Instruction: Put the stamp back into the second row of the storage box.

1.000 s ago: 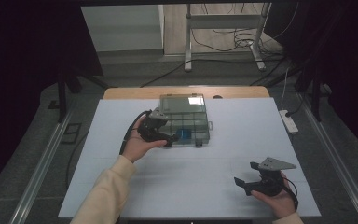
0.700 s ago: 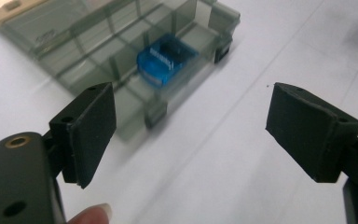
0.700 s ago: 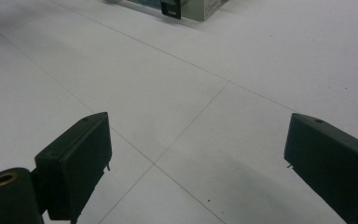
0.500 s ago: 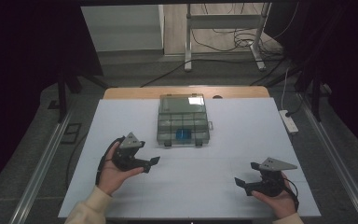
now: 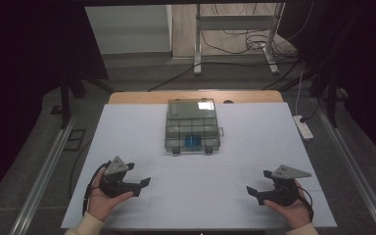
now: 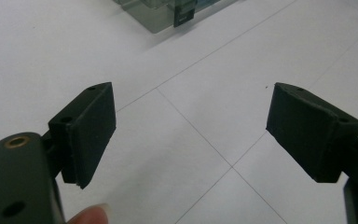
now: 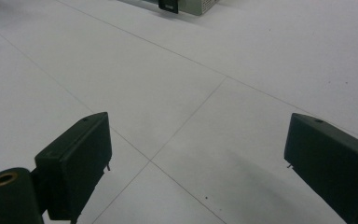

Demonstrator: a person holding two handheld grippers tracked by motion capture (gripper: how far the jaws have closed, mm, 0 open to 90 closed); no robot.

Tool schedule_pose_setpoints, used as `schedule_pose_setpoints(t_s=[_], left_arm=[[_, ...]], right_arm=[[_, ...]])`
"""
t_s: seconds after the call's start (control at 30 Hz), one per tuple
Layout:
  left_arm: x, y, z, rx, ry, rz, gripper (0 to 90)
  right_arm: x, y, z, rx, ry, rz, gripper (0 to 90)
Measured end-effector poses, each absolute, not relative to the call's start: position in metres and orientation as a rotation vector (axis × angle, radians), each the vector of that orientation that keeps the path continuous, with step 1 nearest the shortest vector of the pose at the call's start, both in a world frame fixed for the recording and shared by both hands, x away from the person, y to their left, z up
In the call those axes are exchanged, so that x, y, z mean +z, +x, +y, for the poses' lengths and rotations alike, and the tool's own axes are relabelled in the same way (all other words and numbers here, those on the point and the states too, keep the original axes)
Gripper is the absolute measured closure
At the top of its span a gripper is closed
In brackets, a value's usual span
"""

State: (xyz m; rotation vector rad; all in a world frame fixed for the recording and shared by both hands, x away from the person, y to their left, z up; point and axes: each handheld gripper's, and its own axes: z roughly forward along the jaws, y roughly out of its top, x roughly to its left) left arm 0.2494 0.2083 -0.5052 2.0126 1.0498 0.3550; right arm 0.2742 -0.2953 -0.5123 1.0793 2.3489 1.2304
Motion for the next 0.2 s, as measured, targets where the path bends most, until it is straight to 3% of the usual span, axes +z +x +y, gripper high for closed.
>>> schedule_pose_setpoints(t_s=[0.2], left_arm=[[-0.5097, 0.2513, 0.2104, 0.343, 2.003, 1.061, 15.9]], right_arm=[[-0.5126, 0.2746, -0.2964, 1.240, 1.077, 2.339, 7.8]])
